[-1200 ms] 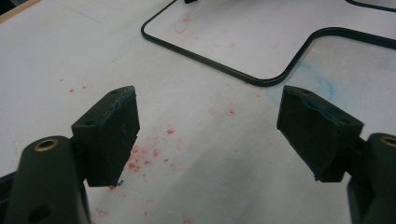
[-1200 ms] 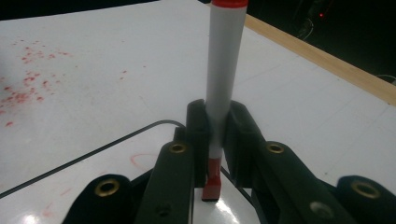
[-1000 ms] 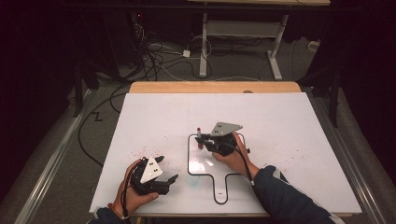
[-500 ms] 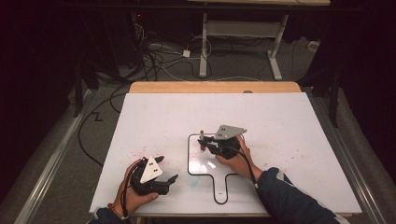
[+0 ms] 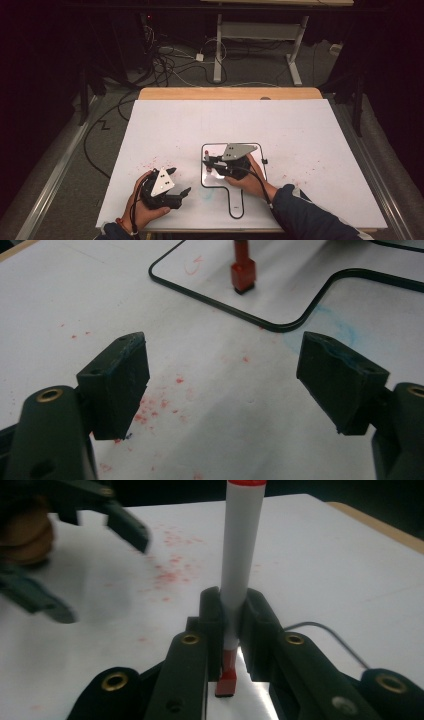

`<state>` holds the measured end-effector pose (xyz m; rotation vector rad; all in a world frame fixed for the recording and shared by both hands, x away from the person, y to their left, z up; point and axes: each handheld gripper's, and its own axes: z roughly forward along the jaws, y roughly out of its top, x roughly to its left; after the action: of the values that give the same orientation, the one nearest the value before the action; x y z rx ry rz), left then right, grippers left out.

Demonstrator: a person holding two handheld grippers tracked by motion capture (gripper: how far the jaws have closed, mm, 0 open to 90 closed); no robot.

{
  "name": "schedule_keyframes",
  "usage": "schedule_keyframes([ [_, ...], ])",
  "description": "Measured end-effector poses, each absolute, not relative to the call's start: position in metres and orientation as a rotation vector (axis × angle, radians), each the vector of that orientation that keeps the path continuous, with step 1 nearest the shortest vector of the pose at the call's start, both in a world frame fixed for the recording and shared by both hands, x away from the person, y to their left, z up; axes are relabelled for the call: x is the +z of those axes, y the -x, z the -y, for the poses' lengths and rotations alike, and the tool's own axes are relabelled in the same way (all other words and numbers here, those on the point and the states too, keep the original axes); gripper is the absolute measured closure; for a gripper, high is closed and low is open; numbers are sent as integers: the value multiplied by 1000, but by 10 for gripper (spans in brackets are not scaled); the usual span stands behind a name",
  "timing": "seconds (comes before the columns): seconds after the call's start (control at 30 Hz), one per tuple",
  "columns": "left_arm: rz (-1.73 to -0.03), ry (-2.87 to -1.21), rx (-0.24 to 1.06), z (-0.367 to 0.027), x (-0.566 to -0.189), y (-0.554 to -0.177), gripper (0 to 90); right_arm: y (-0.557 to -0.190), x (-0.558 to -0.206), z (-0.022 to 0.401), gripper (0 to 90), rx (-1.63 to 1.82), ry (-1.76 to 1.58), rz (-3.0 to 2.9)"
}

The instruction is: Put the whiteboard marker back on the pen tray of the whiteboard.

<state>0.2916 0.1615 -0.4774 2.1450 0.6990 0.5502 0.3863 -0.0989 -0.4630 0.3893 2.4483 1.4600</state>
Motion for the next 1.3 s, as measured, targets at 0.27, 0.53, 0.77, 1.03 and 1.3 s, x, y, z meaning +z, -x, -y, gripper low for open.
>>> schedule_keyframes([
  [0.27, -697, -2147, 550, -162, -477, -292, 199, -434, -461, 106, 819, 1347, -558, -2329],
  [0.53, -693, -2149, 548, -162, -477, -292, 199, -426, -462, 88, 818, 1395, -523, -2382],
  [0.77, -697, -2146, 546, -162, -478, -292, 199, -428, -463, 87, 818, 1372, -530, -2348],
  [1.03, -690, -2153, 546, -161, -478, -292, 199, -424, -465, 87, 818, 1420, -541, -2371],
  [1.3, -693, -2152, 547, -161, -478, -291, 199, -429, -462, 102, 818, 1310, -613, -2299],
])
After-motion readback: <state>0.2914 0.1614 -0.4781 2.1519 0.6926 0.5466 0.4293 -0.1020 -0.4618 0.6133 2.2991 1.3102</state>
